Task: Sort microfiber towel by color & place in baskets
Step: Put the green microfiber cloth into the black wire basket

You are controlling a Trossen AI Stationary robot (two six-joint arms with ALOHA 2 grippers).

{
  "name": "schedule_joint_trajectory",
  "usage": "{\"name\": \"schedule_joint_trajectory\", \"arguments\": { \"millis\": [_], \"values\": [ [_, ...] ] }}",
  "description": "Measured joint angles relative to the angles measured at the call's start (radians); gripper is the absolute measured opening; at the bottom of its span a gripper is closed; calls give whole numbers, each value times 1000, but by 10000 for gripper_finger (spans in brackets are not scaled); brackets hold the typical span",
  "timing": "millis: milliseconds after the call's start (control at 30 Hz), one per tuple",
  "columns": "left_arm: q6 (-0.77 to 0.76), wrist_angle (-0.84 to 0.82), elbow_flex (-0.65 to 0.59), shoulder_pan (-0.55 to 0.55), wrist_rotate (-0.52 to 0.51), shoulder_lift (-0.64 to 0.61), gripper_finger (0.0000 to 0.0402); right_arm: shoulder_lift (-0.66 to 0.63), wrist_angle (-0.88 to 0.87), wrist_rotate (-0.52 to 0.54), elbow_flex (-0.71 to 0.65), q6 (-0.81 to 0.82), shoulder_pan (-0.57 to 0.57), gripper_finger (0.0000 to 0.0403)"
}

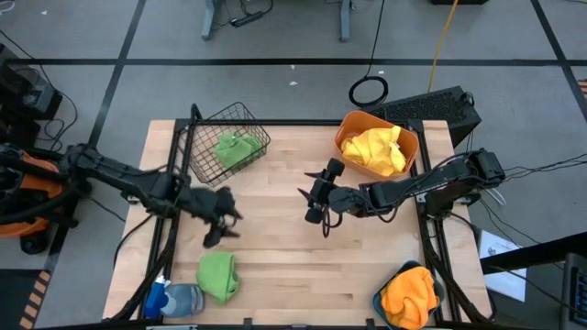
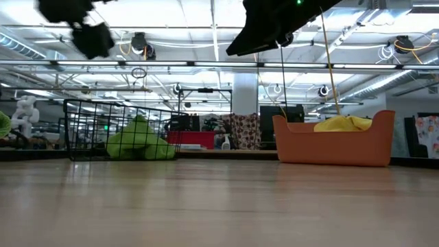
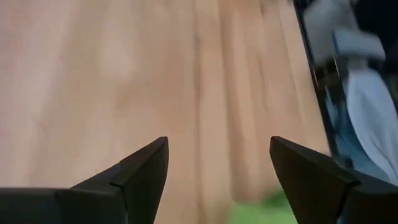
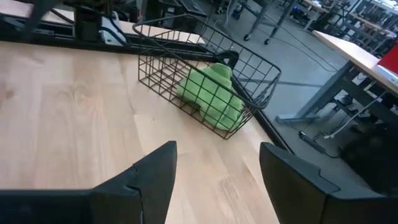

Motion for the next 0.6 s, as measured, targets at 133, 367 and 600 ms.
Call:
{"name": "schedule_joint_trajectory", "arguments": {
  "millis": [133,367,600],
  "values": [
    [-119,-55,0,-118,3,27,283,0,0,0,0,-7,0,221],
    [-283,-65,0,-207,-9,95,301,0,0,0,0,-7,0,221],
    [-312,-67,0,-227,2,194,339,0,-5,-16,0,-7,0,221]
  ]
}}
